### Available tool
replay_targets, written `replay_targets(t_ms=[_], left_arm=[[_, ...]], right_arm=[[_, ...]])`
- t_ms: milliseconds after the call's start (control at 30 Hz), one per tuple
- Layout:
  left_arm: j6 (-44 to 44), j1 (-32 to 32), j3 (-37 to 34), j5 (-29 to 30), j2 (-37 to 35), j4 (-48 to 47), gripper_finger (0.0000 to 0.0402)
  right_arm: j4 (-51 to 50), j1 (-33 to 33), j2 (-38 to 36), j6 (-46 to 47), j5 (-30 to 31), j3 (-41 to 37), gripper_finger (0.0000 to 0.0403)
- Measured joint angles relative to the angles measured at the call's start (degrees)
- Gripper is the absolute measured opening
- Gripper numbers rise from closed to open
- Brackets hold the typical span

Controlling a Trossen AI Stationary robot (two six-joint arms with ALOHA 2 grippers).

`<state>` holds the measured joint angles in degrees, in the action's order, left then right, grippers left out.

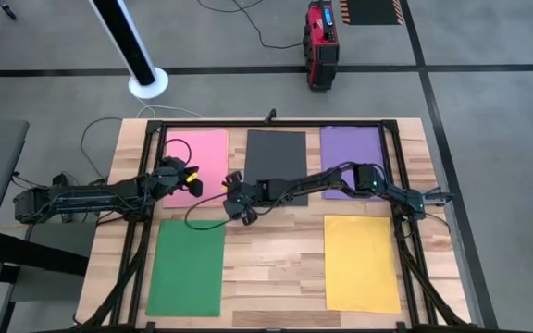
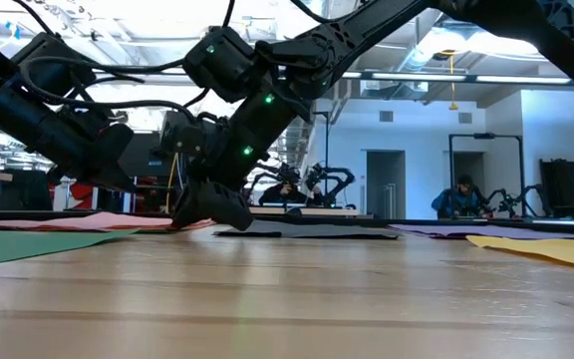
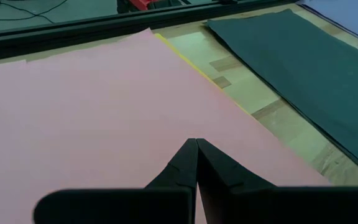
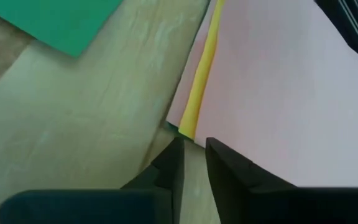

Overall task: Organize paper
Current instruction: Move the pink paper to the bottom center of the table

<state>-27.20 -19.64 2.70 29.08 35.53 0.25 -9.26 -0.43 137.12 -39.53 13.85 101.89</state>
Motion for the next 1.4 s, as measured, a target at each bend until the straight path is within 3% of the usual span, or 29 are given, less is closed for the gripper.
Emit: replay_targets(t_ms=[800,933,1100,1400], left_arm=[[0.0,0.0,0.0,0.0,0.0,0.0,0.0000],[0.0,0.0,0.0,0.0,0.0,0.0,0.0000],[0.4,0.0,0.0,0.0,0.0,0.0,0.0000],[0.7,0.0,0.0,0.0,0.0,0.1,0.0000]], right_arm=[[1.2,-1.0,0.0,-1.7,-2.8,0.0,0.0071],[1.2,-1.2,0.0,-1.5,-5.2,0.0,0.0056],[1.2,-1.2,0.0,-1.9,-5.2,0.0,0.0007],[1.6,-0.8,0.0,-2.5,-5.1,0.0,0.0001]])
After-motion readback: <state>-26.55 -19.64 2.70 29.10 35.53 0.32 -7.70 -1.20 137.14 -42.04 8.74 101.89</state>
